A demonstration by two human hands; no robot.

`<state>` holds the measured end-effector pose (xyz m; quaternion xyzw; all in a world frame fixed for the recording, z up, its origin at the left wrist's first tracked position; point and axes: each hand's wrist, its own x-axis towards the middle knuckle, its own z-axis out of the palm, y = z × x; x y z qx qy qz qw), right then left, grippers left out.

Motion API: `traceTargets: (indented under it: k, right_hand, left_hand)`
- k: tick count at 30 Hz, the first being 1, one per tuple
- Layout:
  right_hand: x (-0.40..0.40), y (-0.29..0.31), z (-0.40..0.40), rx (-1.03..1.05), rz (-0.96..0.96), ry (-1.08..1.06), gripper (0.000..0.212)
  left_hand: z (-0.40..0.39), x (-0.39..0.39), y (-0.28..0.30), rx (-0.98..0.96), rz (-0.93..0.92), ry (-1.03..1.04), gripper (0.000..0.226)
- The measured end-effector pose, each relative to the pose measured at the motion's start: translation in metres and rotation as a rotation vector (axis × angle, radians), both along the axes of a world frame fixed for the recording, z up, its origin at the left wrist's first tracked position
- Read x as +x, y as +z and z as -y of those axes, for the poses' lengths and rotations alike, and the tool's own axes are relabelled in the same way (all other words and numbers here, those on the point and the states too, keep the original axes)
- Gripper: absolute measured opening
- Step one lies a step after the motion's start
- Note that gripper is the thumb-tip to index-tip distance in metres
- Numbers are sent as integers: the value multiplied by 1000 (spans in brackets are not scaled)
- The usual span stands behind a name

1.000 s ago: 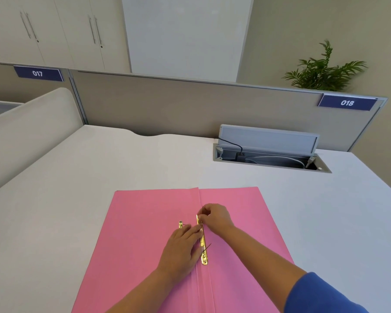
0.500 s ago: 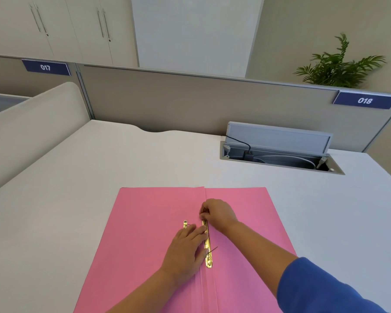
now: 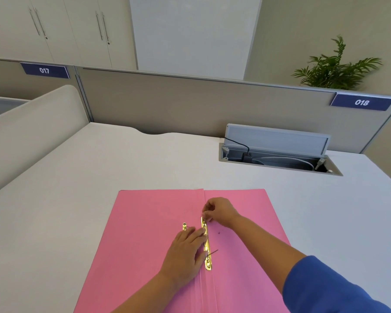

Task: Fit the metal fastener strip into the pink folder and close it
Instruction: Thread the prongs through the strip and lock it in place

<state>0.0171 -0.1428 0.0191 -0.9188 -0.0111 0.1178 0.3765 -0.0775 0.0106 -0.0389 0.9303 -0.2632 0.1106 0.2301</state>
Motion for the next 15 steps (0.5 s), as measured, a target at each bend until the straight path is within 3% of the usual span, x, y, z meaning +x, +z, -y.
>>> traceTargets:
  k: [5, 15]
  right_hand:
    - [1, 11, 0, -110, -30, 142, 13]
    - [-4, 6, -9, -333, 145, 260, 20]
  left_hand:
    - [0, 0, -2, -48, -47, 5, 36]
    - [1, 2, -2, -58, -89, 7, 38]
